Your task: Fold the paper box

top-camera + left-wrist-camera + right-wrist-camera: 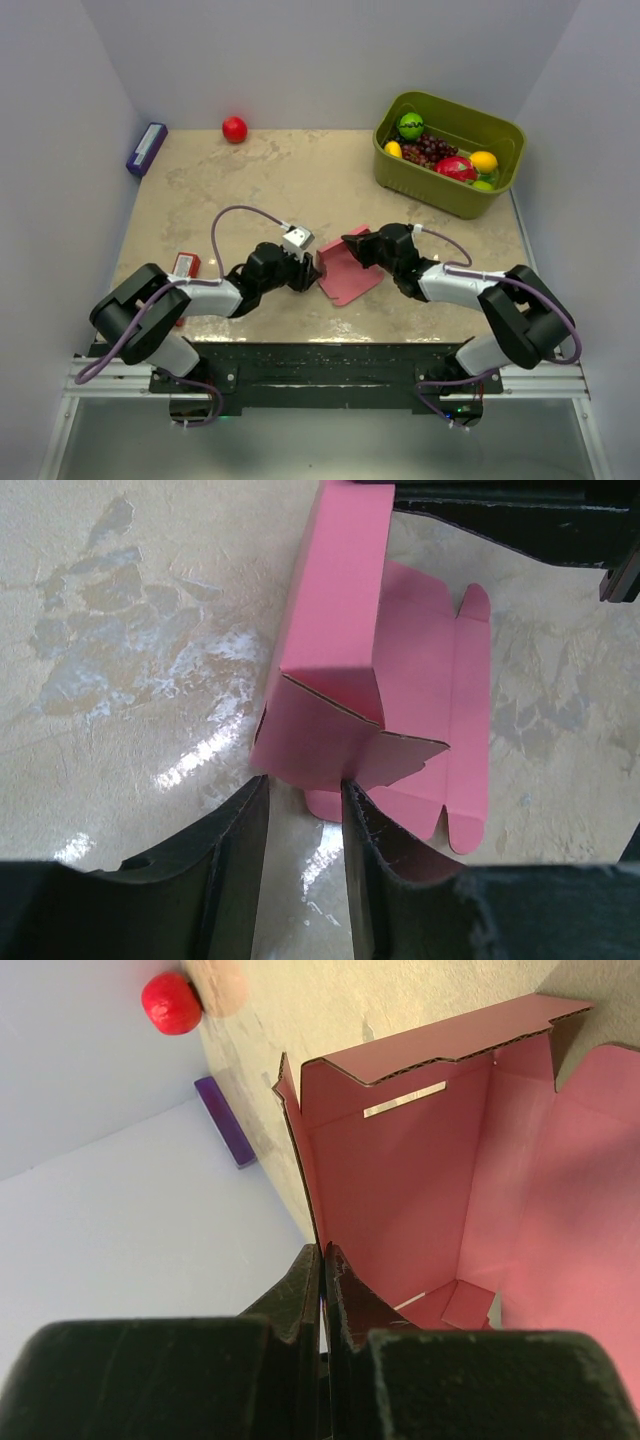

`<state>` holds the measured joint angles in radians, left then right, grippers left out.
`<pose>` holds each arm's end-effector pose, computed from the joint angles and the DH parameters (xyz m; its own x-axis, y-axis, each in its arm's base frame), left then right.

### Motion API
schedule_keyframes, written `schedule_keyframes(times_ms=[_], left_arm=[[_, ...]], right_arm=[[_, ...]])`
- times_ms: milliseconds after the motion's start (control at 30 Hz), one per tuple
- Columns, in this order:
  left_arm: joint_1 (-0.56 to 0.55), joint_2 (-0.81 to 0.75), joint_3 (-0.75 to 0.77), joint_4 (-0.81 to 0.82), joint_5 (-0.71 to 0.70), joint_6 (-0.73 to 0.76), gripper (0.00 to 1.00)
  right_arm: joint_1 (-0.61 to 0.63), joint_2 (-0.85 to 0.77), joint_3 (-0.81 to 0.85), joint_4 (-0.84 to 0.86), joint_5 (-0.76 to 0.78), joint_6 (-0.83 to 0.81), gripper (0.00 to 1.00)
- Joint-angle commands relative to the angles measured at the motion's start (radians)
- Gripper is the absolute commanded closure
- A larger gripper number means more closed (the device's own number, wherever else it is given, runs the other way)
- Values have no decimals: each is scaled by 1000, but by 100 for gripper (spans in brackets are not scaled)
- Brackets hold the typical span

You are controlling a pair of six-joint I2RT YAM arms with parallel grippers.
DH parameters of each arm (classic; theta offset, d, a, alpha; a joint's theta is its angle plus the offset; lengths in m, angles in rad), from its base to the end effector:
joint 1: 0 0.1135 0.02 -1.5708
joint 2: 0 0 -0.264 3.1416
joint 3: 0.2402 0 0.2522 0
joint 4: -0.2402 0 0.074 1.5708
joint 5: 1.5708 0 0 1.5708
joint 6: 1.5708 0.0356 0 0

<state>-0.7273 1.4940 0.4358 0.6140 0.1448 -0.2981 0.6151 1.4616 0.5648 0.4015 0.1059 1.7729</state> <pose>0.1989 -0.1839 0.1457 -0.5287 0.0815 -0.8449 0.6276 0.7077 -0.3245 0.2368 0.1627 0.1700 -0.4098 0.9032 0.1274 0.4802 0.0949 0.8720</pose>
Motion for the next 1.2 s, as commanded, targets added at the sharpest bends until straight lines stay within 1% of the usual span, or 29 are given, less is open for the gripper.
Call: schedule_keyframes(times_ms=[0, 200, 333, 600, 867, 1167], left_arm=[[-7, 34, 41, 122, -30, 65, 60], [-9, 43, 14, 191, -73, 116, 60], [-11, 52, 1, 253, -70, 126, 60], [-14, 94, 9, 271, -88, 151, 61], [-15, 106, -23, 322, -96, 128, 61], [-32, 147, -40, 394, -114, 100, 62]], right_arm=[[5, 40, -11, -50, 41, -6, 100], [9, 59, -40, -24, 57, -38, 100], [9, 85, -69, 17, 52, -50, 100], [12, 108, -126, 83, 61, -79, 100], [11, 89, -163, 103, 84, -122, 100], [11, 118, -227, 201, 84, -133, 100]])
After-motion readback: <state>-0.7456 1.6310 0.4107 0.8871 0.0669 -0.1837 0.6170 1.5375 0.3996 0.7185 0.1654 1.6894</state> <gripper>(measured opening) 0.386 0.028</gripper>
